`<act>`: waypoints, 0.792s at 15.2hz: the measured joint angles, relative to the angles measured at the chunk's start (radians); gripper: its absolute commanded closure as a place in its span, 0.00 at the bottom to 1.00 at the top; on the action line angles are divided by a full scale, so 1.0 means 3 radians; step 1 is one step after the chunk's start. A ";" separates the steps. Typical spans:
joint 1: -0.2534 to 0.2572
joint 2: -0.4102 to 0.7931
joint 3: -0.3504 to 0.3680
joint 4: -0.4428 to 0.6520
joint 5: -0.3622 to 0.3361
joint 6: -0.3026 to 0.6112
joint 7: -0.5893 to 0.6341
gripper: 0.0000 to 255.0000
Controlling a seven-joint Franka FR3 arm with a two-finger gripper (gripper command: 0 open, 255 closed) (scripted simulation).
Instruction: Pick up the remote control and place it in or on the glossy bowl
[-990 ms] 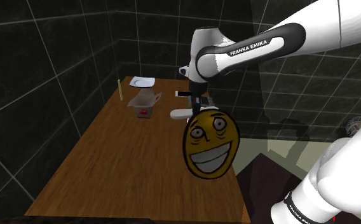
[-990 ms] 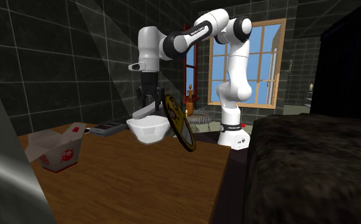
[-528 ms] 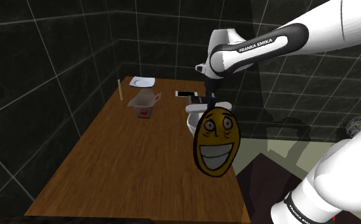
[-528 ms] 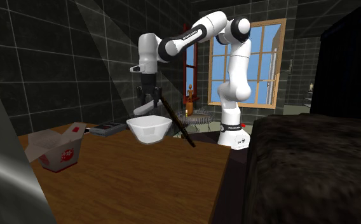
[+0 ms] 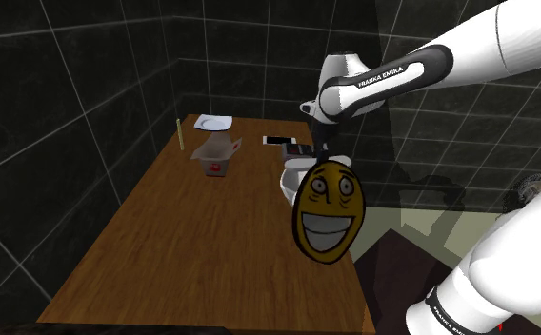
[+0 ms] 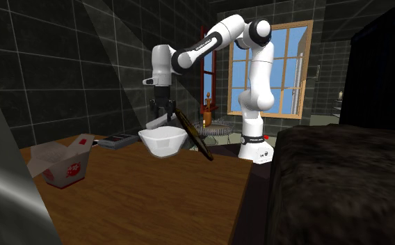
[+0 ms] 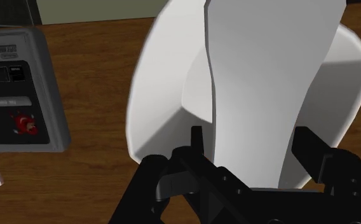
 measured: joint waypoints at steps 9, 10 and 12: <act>-0.0003 0.0209 -0.0005 -0.0188 -0.0011 0.0382 0.0004 1.00; -0.0002 0.0214 -0.0004 -0.0190 -0.0011 0.0391 0.0008 1.00; -0.0001 0.0218 -0.0004 -0.0190 -0.0011 0.0395 0.0006 1.00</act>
